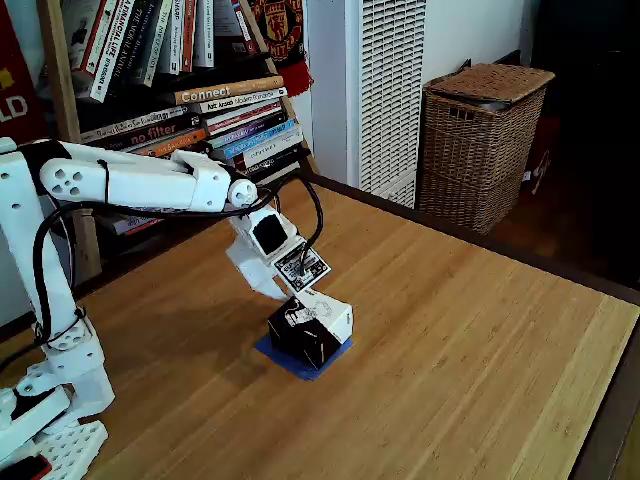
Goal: Push the box on top of the target
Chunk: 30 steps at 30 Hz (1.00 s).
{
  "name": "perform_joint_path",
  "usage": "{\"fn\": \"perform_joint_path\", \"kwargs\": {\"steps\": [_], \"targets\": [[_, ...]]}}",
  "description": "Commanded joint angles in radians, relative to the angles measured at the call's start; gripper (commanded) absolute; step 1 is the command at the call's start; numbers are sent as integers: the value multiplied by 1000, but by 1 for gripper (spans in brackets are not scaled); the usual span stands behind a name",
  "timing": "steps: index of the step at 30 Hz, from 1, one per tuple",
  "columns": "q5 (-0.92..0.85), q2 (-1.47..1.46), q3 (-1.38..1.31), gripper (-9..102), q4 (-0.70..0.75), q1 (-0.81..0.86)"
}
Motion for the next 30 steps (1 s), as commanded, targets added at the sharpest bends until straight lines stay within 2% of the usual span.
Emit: {"fn": "perform_joint_path", "kwargs": {"steps": [1, 6, 14, 18, 25, 30], "targets": [[6, 5, -40, 0, -15, 12], [11, 6, -41, 0, -9, 9], [72, 55, -137, 0, 117, -17], [126, 155, -137, 0, 127, -28], [156, 307, -216, 0, 261, -40], [156, 477, -187, 0, 258, -41]]}}
